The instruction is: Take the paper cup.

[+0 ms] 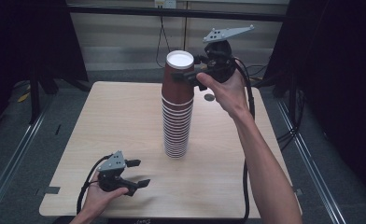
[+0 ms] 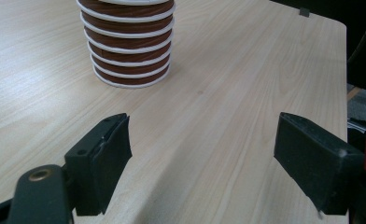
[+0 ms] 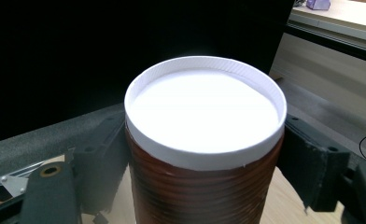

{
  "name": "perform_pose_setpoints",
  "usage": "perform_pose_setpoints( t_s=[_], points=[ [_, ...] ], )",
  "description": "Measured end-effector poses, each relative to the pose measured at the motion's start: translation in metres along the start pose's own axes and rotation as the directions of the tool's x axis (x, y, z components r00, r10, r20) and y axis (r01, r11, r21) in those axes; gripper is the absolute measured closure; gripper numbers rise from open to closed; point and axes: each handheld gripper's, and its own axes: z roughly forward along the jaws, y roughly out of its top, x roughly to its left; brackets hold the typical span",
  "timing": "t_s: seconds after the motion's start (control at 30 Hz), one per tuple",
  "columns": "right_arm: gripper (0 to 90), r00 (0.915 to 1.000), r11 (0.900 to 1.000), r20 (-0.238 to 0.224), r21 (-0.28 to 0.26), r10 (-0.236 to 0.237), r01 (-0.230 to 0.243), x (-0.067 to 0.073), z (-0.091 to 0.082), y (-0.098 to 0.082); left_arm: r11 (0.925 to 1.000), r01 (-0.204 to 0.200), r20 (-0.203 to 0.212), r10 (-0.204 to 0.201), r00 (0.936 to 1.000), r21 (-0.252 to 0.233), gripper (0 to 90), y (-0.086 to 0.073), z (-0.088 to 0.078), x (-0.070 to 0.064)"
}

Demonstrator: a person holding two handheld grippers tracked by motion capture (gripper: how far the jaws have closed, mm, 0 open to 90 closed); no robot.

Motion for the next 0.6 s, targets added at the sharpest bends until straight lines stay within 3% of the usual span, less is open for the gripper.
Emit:
perform_pose_setpoints(
  t_s=[0.6],
  points=[
    [23.0,1.0000,0.997,0.009,-0.078,-0.001,0.002,0.0029,-0.0090,0.0034,0.9999,0.006,0.000,-0.006,1.0000,-0.010,18.4,-0.0002,0.0002,-0.0001]
  ],
)
